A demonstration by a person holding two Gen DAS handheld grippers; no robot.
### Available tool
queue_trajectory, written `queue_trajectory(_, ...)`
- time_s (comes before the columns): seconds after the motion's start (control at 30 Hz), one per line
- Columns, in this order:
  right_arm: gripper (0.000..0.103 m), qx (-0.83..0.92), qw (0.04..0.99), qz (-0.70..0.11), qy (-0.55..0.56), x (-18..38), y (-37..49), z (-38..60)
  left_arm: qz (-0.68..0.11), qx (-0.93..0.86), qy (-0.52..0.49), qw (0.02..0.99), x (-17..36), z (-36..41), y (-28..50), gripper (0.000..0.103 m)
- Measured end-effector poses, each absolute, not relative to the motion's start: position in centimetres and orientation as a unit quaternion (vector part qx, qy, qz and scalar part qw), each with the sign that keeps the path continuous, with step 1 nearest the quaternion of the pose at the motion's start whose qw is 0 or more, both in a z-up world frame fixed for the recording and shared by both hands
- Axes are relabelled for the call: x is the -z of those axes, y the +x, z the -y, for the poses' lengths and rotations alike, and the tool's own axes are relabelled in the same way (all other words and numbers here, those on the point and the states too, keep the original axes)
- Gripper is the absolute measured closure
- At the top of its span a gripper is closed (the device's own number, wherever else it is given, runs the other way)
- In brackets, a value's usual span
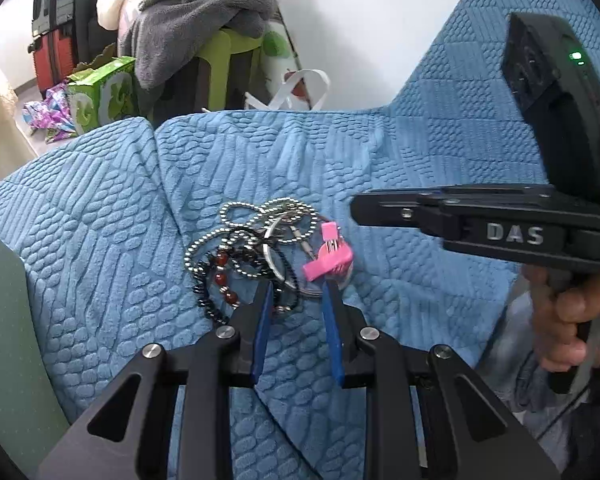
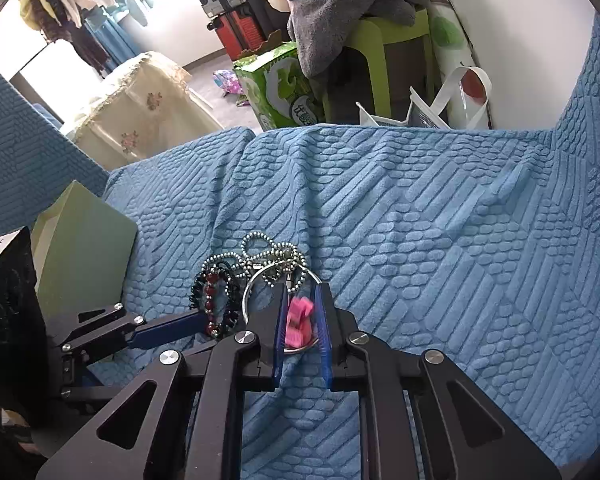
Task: Organize jewelry
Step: 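Grasp the pink bow clip with the right tool while the left tool grasps a red-beaded bracelet, then lift the pink clip and beaded bracelet and carry both over the box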
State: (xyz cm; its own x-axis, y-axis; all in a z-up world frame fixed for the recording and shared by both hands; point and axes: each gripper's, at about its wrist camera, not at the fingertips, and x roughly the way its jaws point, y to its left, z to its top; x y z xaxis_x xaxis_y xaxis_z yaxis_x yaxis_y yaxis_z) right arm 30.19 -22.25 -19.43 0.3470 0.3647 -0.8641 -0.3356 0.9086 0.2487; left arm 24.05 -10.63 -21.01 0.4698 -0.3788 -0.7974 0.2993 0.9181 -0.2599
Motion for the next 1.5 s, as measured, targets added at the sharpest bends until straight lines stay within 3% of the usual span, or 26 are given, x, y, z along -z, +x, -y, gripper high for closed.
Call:
queue_trajectory(0.17, 0.091, -0.209, 0.818, -0.536, 0.007, 19.6, 29.9, 22.7, -0.480, 0.190, -0.022, 0.856, 21.7, 11.2, 24.5, 0.088)
queue_trajectory(0.23, 0.089, -0.215, 0.811, -0.544, 0.002, 20.1, 29.8, 22.5, -0.478, 0.195, -0.019, 0.857, 21.7, 11.4, 24.5, 0.102)
queue_trajectory(0.37, 0.074, -0.223, 0.806, -0.548, -0.025, 20.6, 29.3, 21.5, -0.466, 0.196, -0.021, 0.862, 21.0, 11.2, 24.0, 0.102)
queue_trajectory(1.0, 0.073, -0.218, 0.799, -0.548, -0.120, 22.8, 29.0, 18.4, -0.474, 0.160, -0.118, 0.858, 18.7, 7.4, 23.9, 0.102)
queue_trajectory(1.1, 0.078, -0.213, 0.797, -0.550, -0.130, 23.1, 29.0, 18.1, -0.479, 0.150, -0.124, 0.856, 18.7, 6.8, 23.8, 0.102)
queue_trajectory(1.5, 0.080, -0.195, 0.822, -0.527, -0.093, 19.9, 27.5, 18.5, -0.484, 0.138, -0.144, 0.852, 16.9, 5.3, 22.9, 0.102)
